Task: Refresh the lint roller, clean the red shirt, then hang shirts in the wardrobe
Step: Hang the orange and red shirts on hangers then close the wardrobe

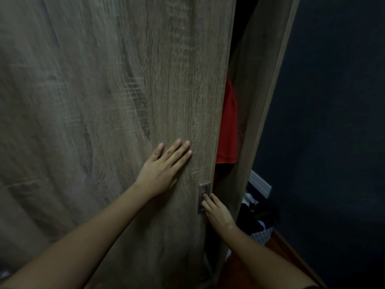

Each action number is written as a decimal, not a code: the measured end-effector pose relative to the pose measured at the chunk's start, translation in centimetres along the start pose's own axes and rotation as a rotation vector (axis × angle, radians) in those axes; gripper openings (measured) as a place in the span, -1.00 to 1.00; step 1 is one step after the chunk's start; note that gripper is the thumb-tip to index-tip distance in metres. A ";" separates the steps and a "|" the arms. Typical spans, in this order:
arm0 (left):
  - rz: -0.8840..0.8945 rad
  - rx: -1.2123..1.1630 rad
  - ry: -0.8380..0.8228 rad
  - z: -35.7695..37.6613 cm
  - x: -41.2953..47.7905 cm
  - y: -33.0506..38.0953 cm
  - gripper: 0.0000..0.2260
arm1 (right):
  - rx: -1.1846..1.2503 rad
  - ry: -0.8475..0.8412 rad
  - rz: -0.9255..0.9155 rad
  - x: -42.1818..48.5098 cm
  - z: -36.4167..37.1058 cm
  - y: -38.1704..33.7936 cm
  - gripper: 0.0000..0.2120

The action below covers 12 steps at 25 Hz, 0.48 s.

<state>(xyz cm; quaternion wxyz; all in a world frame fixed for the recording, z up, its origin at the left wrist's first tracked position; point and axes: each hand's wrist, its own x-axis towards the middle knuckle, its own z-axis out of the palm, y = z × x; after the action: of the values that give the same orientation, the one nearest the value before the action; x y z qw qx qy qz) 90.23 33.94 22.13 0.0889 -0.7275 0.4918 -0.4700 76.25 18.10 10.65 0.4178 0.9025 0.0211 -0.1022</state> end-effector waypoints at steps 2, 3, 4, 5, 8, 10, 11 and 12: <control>0.011 0.006 -0.007 0.2 1.1 0.8 -0.42 | 0.004 -0.032 0.017 -0.3 0.7 0.8 -0.44; 0.015 0.008 -0.013 0.3 1.6 1.2 -0.42 | 0.017 -0.051 0.020 -0.4 1.0 1.2 -0.44; 0.018 0.004 -0.017 0.3 2.1 1.6 -0.42 | 0.026 -0.065 0.021 -0.5 1.2 1.5 -0.43; 0.019 -0.003 -0.019 0.3 2.5 2.0 -0.42 | 0.028 -0.070 0.026 -0.6 1.5 1.9 -0.42; 0.031 -0.005 -0.030 0.3 4.0 3.0 -0.38 | 0.023 -0.099 0.041 -0.8 2.8 2.7 -0.40; 0.035 0.004 -0.044 0.3 5.0 3.8 -0.37 | 0.003 -0.132 0.049 -1.0 3.9 3.3 -0.39; 0.037 -0.003 -0.053 0.3 5.5 4.2 -0.38 | -0.010 -0.137 0.052 -1.0 4.4 3.6 -0.38; 0.039 -0.011 -0.058 0.3 6.0 4.5 -0.40 | -0.013 -0.144 0.058 -1.0 4.9 3.8 -0.37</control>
<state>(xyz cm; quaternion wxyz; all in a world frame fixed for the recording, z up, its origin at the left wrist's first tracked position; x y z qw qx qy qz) 88.06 26.78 22.85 0.1081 -0.7315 0.5059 -0.4442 74.91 11.95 10.61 0.4270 0.8902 -0.0345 -0.1548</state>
